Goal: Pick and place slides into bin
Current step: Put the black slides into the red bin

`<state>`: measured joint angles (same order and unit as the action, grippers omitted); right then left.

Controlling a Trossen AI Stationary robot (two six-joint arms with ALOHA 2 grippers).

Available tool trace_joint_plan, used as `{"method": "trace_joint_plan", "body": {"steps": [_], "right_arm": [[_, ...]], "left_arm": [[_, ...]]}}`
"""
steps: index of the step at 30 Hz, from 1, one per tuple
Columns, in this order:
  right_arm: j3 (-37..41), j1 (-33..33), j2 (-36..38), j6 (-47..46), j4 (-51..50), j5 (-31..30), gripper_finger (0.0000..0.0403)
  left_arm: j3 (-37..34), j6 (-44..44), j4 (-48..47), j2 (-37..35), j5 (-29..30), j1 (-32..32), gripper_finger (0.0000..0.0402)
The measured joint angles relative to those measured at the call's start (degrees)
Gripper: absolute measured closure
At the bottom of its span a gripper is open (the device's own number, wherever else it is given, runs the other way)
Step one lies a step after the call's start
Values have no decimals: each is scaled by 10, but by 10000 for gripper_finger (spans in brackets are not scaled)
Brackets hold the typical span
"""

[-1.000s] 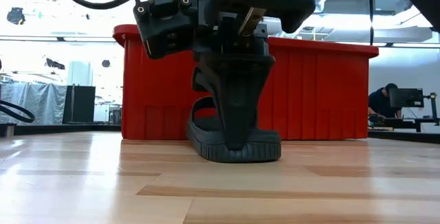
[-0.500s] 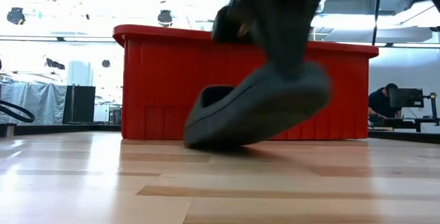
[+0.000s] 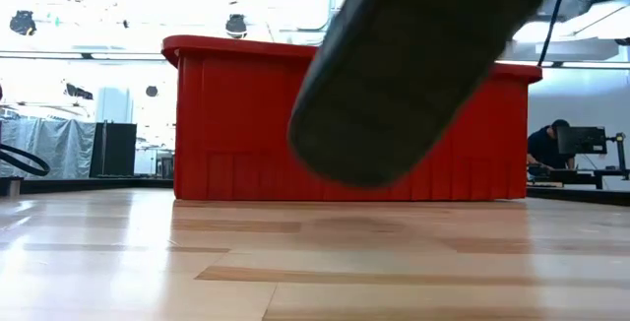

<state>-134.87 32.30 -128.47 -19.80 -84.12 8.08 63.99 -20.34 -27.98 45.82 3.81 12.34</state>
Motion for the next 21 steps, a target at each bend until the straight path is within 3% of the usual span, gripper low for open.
{"method": "trace_joint_plan", "body": {"steps": [8, 21], "right_arm": [[0, 23, 78, -38, 0, -55, 402], [0, 26, 170, -5, 20, -106, 402]], "left_arm": [[0, 1, -56, 3, 0, 0, 168], [0, -13, -72, 25, 37, 0, 168]]}}
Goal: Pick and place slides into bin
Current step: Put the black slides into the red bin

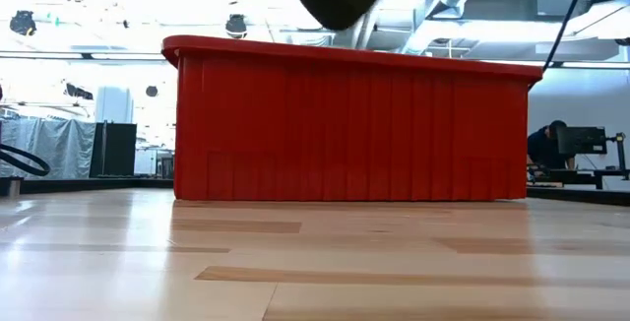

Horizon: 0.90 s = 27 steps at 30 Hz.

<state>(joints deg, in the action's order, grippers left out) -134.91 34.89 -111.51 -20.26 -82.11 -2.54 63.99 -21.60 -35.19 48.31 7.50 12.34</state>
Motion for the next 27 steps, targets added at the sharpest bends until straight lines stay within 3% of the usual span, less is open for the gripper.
{"method": "trace_joint_plan", "body": {"steps": [6, 12, 17, 27], "right_arm": [[0, -2, 36, 45, 11, -42, 402], [0, -32, 74, 93, -1, -101, 402], [0, -84, 101, 136, -17, -126, 402], [0, -253, 120, 248, -49, -109, 402]], "left_arm": [[0, -22, 0, 27, 4, 0, 168], [0, -165, 0, 65, -21, 0, 168], [0, -142, 23, 90, -32, -1, 168], [0, -58, 32, 90, -31, -5, 168]]}}
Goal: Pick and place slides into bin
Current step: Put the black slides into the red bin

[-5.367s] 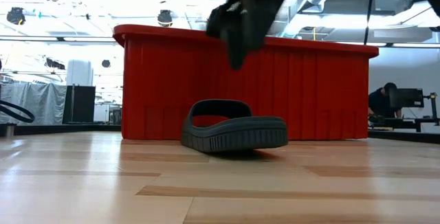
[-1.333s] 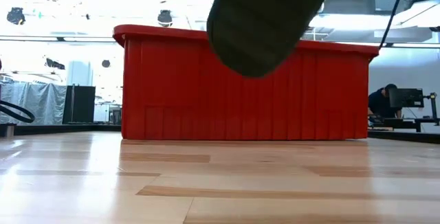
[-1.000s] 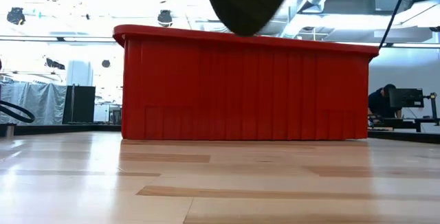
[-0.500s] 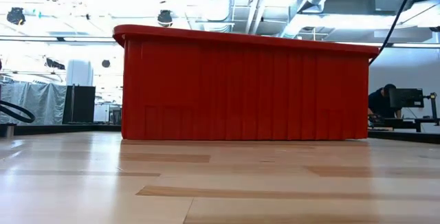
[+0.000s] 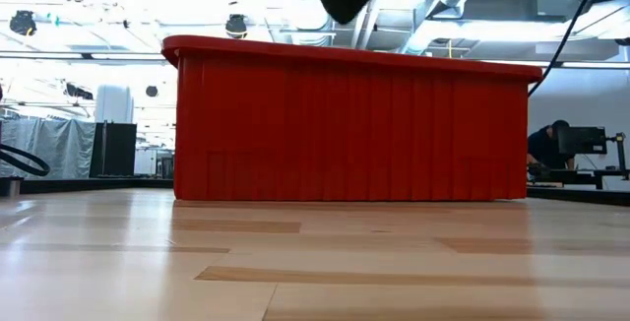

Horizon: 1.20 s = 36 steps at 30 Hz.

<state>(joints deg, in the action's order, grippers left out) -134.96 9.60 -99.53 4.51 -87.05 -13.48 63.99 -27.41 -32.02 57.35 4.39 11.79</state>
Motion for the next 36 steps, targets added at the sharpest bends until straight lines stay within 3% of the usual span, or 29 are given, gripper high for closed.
{"method": "trace_joint_plan", "body": {"steps": [10, 16, 22, 27, 36], "right_arm": [[0, -162, 0, 130, 0, 7, 403], [15, -265, 0, 195, 11, 59, 403], [73, -350, -1, 230, 57, 108, 403], [135, -391, -1, 252, 95, 122, 403], [235, -416, -1, 273, 201, 152, 403]], "left_arm": [[0, 71, 14, -28, 21, -42, 168], [0, 94, 105, -73, -10, -67, 168], [0, 151, 137, -139, 3, -86, 168], [0, 214, 135, -194, 31, -96, 168], [0, 249, 135, -257, 86, -97, 168]]}}
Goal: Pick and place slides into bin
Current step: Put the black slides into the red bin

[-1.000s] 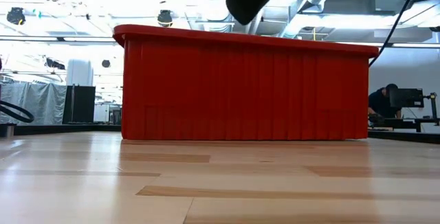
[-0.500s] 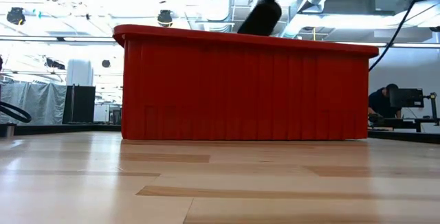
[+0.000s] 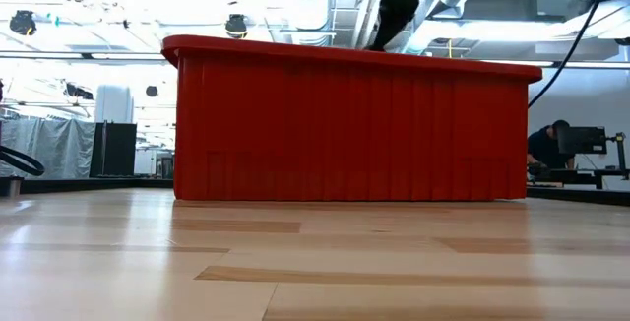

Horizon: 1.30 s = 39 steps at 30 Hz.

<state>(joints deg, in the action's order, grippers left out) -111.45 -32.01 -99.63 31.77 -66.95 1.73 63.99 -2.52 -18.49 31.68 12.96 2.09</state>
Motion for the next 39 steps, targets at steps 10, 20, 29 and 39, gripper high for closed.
{"method": "trace_joint_plan", "body": {"steps": [10, 20, 29, 39], "right_arm": [[39, 2, -56, 12, 35, 13, 403], [38, 11, -142, 18, 16, -31, 403], [38, 16, -161, 28, 20, -31, 403], [38, 11, -161, 27, 0, -29, 403]], "left_arm": [[0, 19, 0, -7, 6, 0, 168], [0, -13, -1, -7, 6, 0, 168], [0, -17, -1, -7, 6, 0, 168], [0, -17, -1, -7, 5, 0, 168]]}}
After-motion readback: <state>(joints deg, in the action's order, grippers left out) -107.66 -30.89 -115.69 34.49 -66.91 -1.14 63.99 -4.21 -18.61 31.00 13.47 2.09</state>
